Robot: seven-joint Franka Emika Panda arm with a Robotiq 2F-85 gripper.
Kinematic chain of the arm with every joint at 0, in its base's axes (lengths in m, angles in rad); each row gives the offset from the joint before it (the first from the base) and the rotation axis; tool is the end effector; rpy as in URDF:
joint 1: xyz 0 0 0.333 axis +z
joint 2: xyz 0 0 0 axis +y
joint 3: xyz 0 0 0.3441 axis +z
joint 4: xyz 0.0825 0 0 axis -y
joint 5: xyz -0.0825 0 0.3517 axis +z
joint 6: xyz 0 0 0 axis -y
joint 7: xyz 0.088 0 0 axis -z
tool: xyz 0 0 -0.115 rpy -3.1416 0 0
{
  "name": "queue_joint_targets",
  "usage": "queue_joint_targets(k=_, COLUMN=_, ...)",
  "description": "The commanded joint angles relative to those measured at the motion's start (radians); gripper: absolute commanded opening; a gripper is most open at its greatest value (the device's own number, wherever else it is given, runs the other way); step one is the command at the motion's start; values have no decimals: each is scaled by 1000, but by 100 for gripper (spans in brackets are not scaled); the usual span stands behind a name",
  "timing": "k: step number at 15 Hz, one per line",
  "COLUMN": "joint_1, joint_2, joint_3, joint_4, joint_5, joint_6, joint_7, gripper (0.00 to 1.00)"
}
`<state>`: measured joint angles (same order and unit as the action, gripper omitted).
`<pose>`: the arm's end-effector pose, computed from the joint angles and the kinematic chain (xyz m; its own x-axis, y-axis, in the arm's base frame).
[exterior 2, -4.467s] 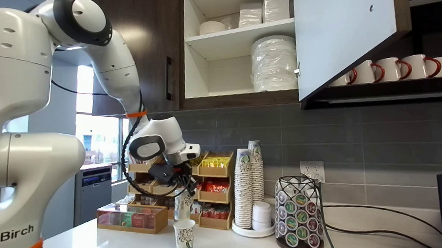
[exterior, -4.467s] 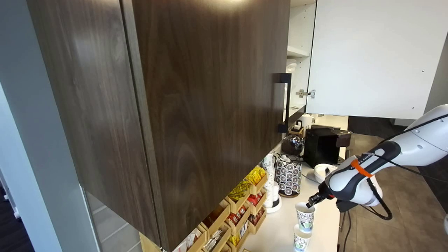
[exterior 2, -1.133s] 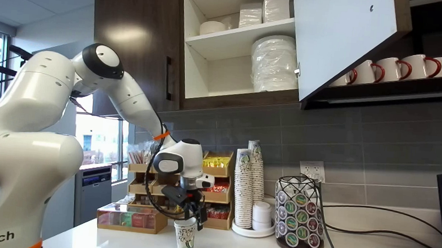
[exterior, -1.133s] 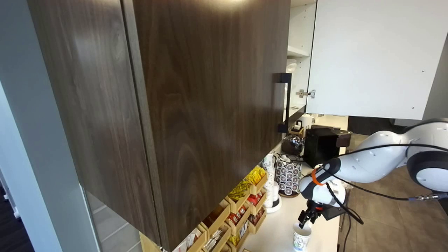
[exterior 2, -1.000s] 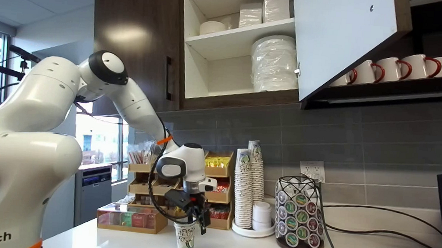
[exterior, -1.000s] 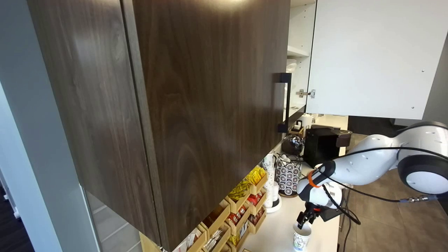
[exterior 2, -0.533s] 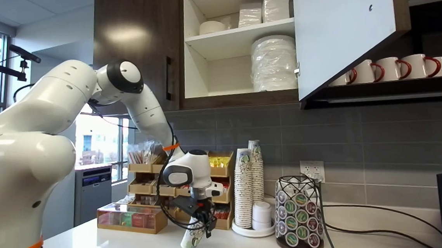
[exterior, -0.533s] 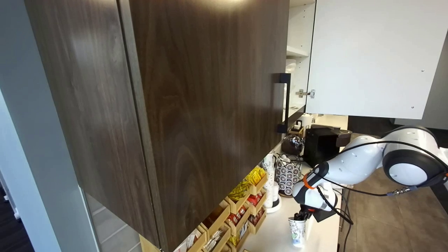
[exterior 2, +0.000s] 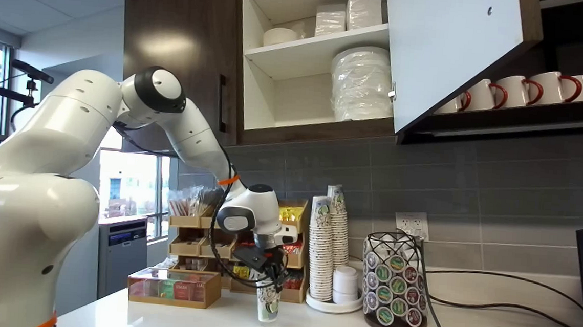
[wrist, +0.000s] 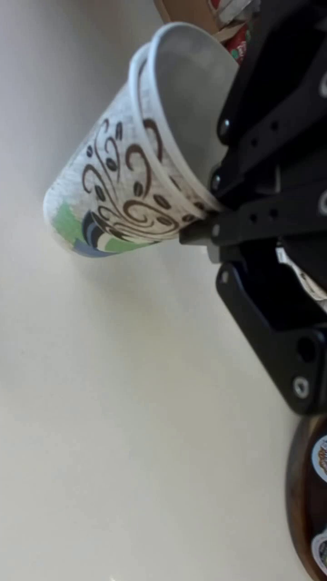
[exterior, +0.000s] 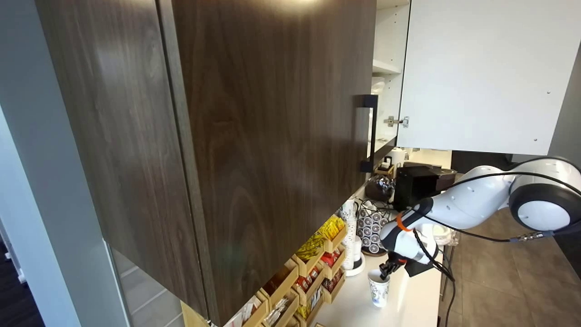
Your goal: Remove the coffee cup from the upper cabinet and put it in the coffee cup on the counter then place the two coffee cups in the upper cabinet
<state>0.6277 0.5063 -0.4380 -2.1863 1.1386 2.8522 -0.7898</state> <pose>0.5498 0.0635 0.2347 0.9474 -0.0318 0.3185 0.0173 -0.9885 -0.1503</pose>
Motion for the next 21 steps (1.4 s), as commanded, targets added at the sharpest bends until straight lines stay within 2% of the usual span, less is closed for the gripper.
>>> queue_joint_targets(k=1, joint_1=-18, joint_2=-134, joint_3=16, joint_4=-84, joint_5=75, joint_6=52, joint_7=-124, gripper=1)
queue_joint_targets(k=8, joint_1=-17, joint_2=-423, joint_3=-6, joint_4=-247, joint_5=167, joint_6=120, joint_7=-336, gripper=1)
queue_joint_targets(k=12, joint_1=-2, joint_2=-633, joint_3=-3, joint_4=-360, joint_5=116, joint_6=156, joint_7=-328, gripper=1)
queue_joint_targets(k=13, joint_1=-14, joint_2=-491, joint_3=-7, joint_4=-263, joint_5=128, joint_6=136, joint_7=-306, gripper=1)
queue_joint_targets(k=14, joint_1=-14, joint_2=-526, joint_3=-7, joint_4=-278, joint_5=128, joint_6=137, joint_7=-307, gripper=5)
queue_joint_targets(k=19, joint_1=-15, joint_2=-504, joint_3=-6, joint_4=-271, joint_5=128, joint_6=137, joint_7=-307, gripper=5)
queue_joint_targets(k=21, joint_1=-13, joint_2=-530, joint_3=-4, joint_4=-270, joint_5=105, joint_6=148, joint_7=-309, gripper=1)
